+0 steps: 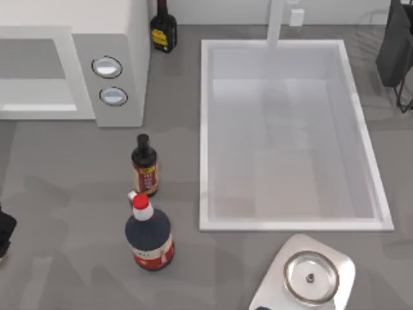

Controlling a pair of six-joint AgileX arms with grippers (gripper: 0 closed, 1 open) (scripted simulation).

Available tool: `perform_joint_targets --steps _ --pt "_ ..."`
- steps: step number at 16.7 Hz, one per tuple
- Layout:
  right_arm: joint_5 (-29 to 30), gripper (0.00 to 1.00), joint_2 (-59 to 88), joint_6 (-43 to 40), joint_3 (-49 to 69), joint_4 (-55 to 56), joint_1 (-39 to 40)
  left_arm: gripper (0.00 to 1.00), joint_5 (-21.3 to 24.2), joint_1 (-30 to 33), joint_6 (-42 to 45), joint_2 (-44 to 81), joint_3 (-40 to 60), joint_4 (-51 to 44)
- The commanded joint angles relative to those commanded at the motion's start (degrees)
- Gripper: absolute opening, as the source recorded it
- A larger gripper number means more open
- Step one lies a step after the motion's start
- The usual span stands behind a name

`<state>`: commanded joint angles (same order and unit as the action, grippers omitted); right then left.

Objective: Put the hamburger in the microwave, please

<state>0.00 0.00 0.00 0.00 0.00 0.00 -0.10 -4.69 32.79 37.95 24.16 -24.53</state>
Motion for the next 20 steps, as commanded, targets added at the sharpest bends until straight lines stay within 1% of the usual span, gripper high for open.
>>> perform_joint_targets --steps 6,10,13,20 --pt "0.0 1.00 0.0 0.0 0.0 0.0 0.0 1.00 0.1 -3.2 24.5 31.8 17.6 -18.2" --pt "0.0 1.00 0.0 0.0 0.0 0.0 0.0 1.00 0.0 -5.0 35.8 45.9 25.8 -26.7" --pt "0.0 1.00 0.0 0.0 0.0 0.0 0.0 1.00 0.0 -5.6 39.7 50.4 28.8 -29.8" --pt "0.0 1.00 0.0 0.0 0.0 0.0 0.0 1.00 0.0 -5.5 39.9 51.1 28.3 -29.0"
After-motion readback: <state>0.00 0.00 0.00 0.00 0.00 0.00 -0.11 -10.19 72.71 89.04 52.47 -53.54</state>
